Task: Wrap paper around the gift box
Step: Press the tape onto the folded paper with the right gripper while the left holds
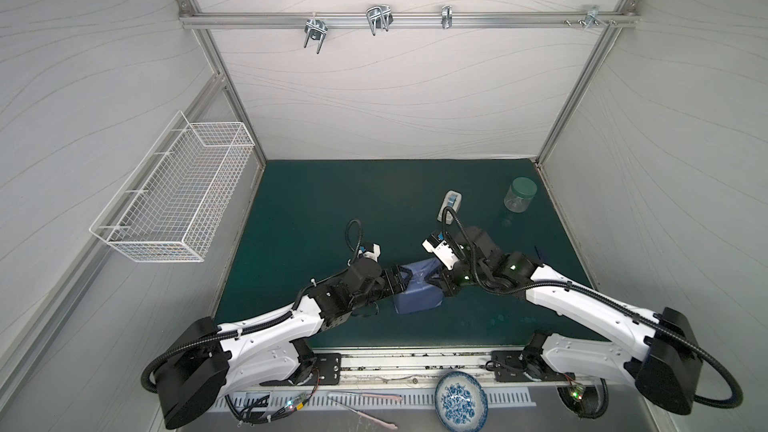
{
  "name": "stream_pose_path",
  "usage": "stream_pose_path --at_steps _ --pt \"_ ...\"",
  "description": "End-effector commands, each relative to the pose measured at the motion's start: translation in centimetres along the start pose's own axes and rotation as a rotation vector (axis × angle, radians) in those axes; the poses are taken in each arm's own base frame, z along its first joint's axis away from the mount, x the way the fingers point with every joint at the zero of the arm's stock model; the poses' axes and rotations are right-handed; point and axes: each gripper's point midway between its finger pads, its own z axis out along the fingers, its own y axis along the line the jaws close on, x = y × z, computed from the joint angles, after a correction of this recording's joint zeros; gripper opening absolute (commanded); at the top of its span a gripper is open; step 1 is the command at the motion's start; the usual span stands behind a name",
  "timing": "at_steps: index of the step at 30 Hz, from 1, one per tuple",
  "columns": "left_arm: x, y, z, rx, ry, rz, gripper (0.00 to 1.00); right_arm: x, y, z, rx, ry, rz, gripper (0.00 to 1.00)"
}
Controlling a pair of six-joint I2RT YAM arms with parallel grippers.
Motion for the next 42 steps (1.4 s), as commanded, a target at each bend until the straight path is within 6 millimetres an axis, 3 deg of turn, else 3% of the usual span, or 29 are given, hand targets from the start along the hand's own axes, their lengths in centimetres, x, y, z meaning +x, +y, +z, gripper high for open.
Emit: stream_pose_path --at_steps 1,4,8,20,25,30,34,37,42 --pt "2.3 4.8 0.1 -0.189 0.09 0.037 0.92 0.2 0.7 0.4 -0.03 0.029 0.001 0.05" --pt "2.2 4.8 0.1 -0.191 0.088 0.036 0.92 -0.3 1.0 0.6 -0.037 0.028 -0.011 0.05" --pt "2.2 4.8 0.1 -0.19 0.086 0.039 0.92 0.4 0.8 1.3 -0.033 0.063 -0.008 0.05" --pt "2.2 5.0 0.1 -0.196 0.084 0.045 0.92 4.8 1.2 1.8 -0.013 0.192 -0.024 0.05" --pt "2.0 4.7 -0.1 -0.194 0.077 0.048 0.92 4.3 1.9 0.8 -0.032 0.153 -0.039 0.04" --pt "1.4 3.7 -0.1 -0.175 0.066 0.066 0.93 1.9 3.5 -1.9 -0.095 0.039 -0.045 0.07" --pt "0.6 2.7 -0.2 -0.163 0.046 0.085 0.93 2.3 2.0 -3.2 -0.007 -0.008 0.008 0.1" --pt "-0.3 1.8 -0.4 -0.15 0.018 0.105 0.94 3.7 1.2 -2.5 0.012 0.008 0.066 0.11" --pt "-2.8 -1.0 -1.4 -0.102 -0.028 0.135 0.98 3.9 2.8 -0.2 -0.064 0.007 0.052 0.11"
